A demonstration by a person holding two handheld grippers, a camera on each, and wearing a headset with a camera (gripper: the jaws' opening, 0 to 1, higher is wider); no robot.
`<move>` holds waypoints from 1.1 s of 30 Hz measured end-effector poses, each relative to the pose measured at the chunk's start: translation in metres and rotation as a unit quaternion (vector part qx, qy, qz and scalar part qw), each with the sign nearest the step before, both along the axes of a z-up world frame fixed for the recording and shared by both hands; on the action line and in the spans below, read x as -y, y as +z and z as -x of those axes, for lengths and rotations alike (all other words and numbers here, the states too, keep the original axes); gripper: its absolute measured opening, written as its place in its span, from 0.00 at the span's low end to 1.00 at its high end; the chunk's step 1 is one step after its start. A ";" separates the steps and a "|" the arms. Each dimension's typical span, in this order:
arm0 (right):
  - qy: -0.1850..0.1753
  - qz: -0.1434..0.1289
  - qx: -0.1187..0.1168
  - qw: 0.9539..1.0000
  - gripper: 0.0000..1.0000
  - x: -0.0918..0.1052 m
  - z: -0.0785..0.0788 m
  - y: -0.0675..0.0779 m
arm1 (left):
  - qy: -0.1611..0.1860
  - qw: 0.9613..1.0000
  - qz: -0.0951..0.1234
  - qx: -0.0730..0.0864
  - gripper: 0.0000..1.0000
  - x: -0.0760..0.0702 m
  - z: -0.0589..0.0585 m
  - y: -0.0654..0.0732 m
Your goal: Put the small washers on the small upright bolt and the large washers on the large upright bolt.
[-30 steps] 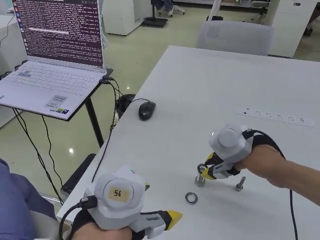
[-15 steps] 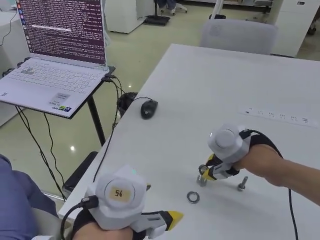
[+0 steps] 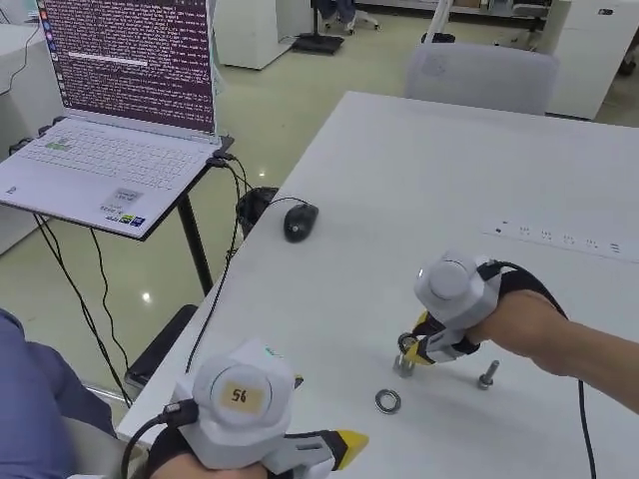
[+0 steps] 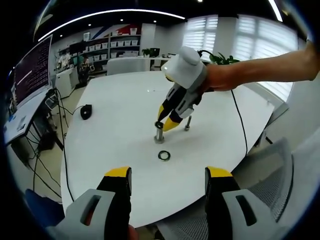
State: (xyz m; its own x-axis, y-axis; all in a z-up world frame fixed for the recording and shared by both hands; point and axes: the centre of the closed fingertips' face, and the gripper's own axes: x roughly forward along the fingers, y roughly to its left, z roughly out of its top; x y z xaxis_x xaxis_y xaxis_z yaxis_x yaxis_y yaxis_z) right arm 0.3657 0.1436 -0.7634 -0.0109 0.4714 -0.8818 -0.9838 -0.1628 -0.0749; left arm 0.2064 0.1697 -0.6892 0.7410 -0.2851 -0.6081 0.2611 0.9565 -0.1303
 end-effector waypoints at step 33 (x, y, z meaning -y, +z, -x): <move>-0.050 0.044 -0.009 0.998 0.22 0.011 0.002 -0.051 | 0.013 1.000 0.003 -0.006 0.59 -0.010 0.008 -0.005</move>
